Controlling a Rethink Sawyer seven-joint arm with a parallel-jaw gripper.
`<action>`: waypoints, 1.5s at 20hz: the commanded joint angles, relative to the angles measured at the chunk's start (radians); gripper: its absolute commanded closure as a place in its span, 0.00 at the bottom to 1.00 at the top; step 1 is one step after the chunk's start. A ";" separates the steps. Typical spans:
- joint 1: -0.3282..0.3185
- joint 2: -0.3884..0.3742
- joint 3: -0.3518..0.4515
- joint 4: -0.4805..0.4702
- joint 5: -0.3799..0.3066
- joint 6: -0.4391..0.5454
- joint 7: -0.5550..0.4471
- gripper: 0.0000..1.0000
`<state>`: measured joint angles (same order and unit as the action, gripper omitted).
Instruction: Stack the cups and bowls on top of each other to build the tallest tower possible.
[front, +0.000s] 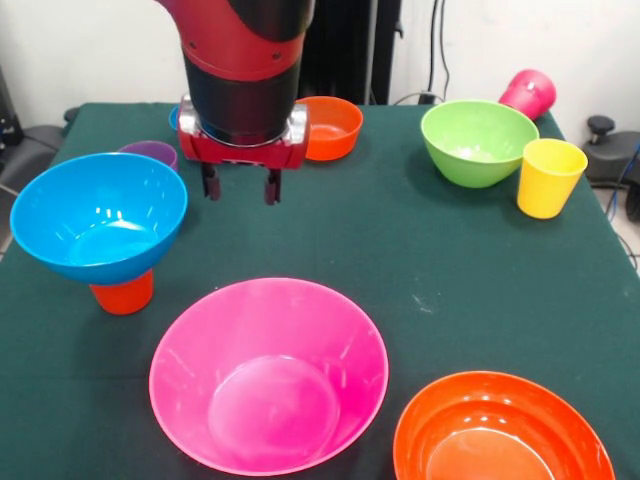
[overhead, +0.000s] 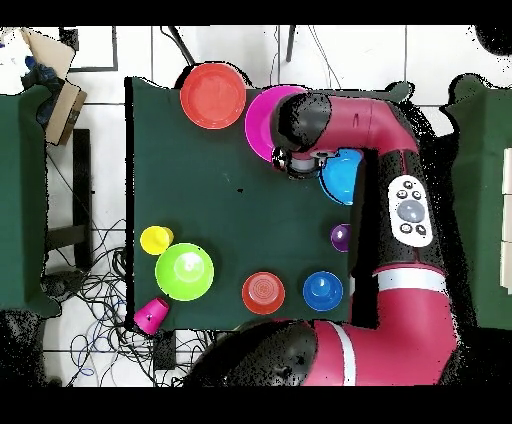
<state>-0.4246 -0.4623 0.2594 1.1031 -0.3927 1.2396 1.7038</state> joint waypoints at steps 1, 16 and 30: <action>0.046 0.076 -0.003 -0.050 -0.105 0.000 -0.083 0.00; 0.087 0.106 -0.011 -0.071 -0.094 0.017 -0.127 0.00; 0.038 0.201 0.152 -0.184 -0.121 0.006 -0.591 0.00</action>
<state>-0.3745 -0.3082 0.2905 0.9716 -0.3929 1.2398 1.5735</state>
